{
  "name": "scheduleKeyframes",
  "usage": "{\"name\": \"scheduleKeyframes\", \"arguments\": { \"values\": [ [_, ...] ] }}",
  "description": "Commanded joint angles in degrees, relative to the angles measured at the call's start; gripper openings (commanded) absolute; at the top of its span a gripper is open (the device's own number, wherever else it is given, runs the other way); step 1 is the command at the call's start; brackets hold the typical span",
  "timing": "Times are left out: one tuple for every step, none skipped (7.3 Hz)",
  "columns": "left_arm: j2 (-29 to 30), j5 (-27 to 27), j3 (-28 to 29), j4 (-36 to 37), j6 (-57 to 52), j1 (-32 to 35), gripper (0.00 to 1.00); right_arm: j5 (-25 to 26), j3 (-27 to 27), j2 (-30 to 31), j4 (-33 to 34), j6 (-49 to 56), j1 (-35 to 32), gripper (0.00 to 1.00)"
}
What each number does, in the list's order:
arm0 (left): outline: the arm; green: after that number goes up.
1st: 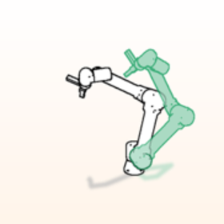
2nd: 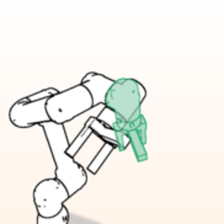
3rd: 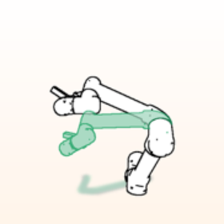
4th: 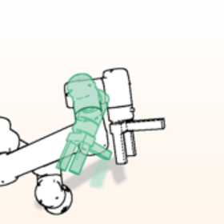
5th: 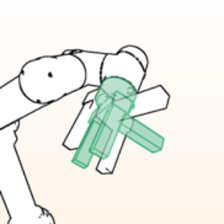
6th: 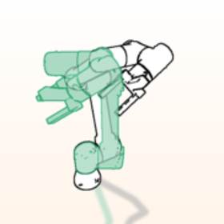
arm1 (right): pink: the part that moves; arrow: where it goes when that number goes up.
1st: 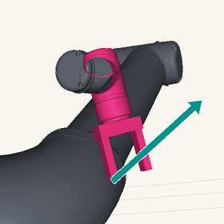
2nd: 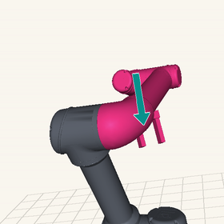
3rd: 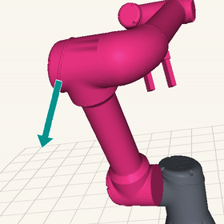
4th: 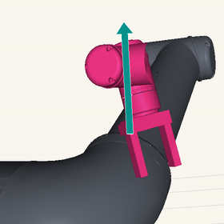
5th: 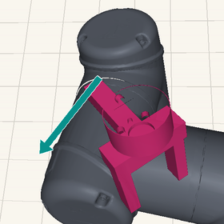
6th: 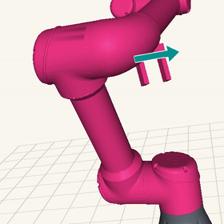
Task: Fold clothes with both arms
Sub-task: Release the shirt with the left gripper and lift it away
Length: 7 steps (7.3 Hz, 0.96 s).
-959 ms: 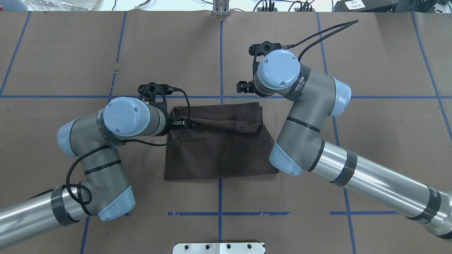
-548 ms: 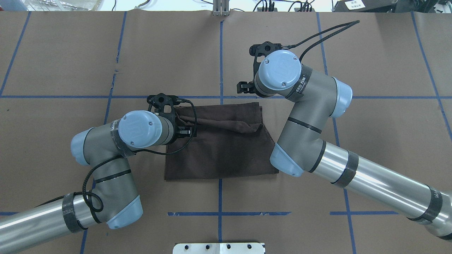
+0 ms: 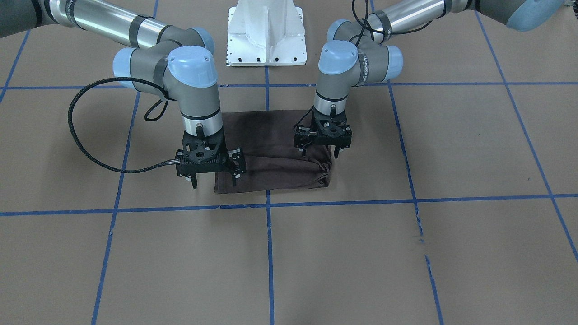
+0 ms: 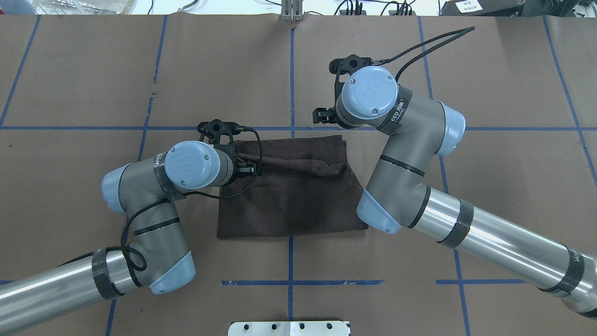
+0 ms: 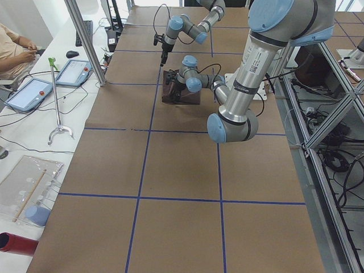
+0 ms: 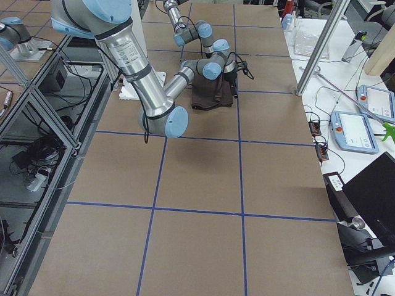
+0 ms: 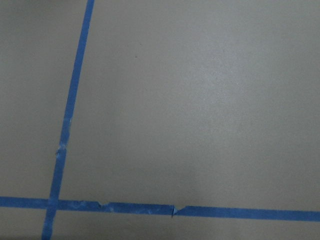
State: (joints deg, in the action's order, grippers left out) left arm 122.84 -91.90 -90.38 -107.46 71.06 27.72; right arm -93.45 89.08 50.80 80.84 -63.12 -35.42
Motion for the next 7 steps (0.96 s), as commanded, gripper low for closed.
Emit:
{"name": "scheduleKeyframes", "arguments": {
  "values": [
    [3.2,-0.1,4.7,-0.6,0.3,3.9,1.00,0.0,0.0,0.2,-0.1,0.2,0.0,1.00],
    [4.8,-0.1,7.6,-1.1,0.2,5.9,1.00,0.0,0.0,0.2,-0.1,0.2,0.0,1.00],
    [6.2,-0.1,10.7,-1.2,-0.3,7.5,1.00,0.0,0.0,0.2,-0.1,0.2,0.0,1.00],
    [6.3,-0.1,12.0,-1.2,-0.7,8.7,1.00,0.0,0.0,0.2,-0.2,0.1,0.0,1.00],
    [6.5,-0.8,11.7,-3.4,-2.3,10.5,1.00,0.0,0.7,0.1,-0.2,-0.3,0.3,1.00],
    [6.5,-4.6,11.5,-4.7,-5.4,12.1,1.00,0.2,1.9,0.3,-0.1,-2.9,2.0,1.00],
    [6.0,-9.0,9.9,-5.7,-8.4,13.0,1.00,2.4,1.9,0.4,-0.1,-9.0,5.2,1.00]
  ]
}}
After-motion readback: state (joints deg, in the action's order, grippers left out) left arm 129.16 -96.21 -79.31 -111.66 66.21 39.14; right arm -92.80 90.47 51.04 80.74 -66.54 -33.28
